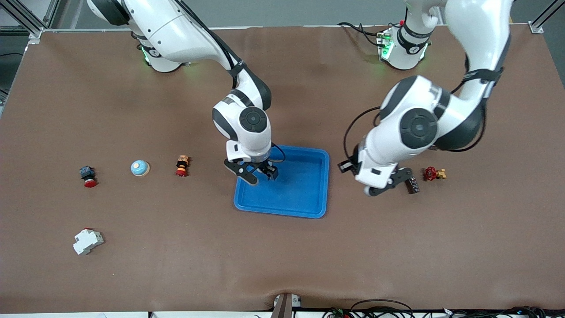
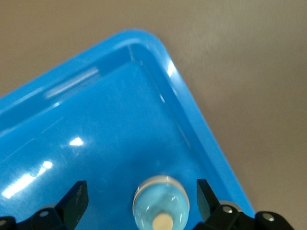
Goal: Place electrolytic capacitor and blue bell in tray
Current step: 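Release the bell in the tray while the left gripper carries the capacitor over, then grasp the second bell with the right gripper while the left gripper releases the capacitor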
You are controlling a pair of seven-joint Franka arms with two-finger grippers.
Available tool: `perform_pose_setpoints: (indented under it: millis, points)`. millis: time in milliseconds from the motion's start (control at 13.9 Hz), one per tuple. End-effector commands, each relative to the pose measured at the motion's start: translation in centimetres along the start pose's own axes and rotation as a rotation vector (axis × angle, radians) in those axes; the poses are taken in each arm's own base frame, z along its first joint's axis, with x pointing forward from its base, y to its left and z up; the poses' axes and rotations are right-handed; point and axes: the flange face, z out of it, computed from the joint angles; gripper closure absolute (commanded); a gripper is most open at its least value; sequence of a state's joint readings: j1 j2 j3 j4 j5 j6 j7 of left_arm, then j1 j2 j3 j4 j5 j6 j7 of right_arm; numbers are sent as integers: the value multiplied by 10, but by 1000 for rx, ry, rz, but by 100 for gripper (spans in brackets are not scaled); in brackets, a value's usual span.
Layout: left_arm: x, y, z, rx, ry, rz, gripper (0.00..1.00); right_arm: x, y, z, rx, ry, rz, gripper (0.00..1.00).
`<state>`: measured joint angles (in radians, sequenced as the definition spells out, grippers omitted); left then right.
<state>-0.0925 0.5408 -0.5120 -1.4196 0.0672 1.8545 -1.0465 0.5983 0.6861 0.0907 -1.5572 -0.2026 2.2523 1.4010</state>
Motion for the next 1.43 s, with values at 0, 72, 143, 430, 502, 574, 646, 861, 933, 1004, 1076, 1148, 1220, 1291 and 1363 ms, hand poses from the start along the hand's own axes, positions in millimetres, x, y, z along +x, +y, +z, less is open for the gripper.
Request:
perform_pose_setpoints:
  millis: [0,72,143,430,502,574,646,861,933,1004,1076,1148,1220,1291,1363]
  points:
    - [-11,26,23,-22,17,-30,100,36,13,-13,-10,14,-49,0]
    - [-16,34,36,-28,21,-41,100,50,19,-17,-7,15,-62,0]
    - [-22,42,49,-25,32,-39,100,63,24,-24,-3,19,-77,0]
    - [-36,64,104,-29,36,-65,100,116,54,-28,-13,13,-152,0]
    - [-40,67,115,-21,28,-66,100,125,59,-27,-13,13,-160,0]
    - [-42,68,122,-17,37,-69,100,135,64,-28,-13,14,-172,0]
    - [-41,68,131,-9,42,-73,100,148,73,-27,-15,12,-190,0]
    - [-41,65,157,22,22,-80,100,182,103,-27,-16,13,-252,0]
    - [-41,63,164,31,13,-81,100,193,115,-27,-12,18,-272,0]
    - [-41,62,175,44,3,-81,100,200,128,-25,-3,25,-296,0]
    - [-44,61,185,58,-6,-78,100,206,143,-22,7,33,-321,0]
    - [-46,59,191,69,-12,-78,100,211,156,-20,12,38,-337,0]
    - [-47,56,198,81,-18,-78,100,217,172,-17,10,37,-365,0]
    - [-48,54,202,90,-21,-81,100,226,188,-16,8,38,-397,0]
    - [-51,51,209,103,-25,-90,100,233,206,-13,13,46,-429,0]
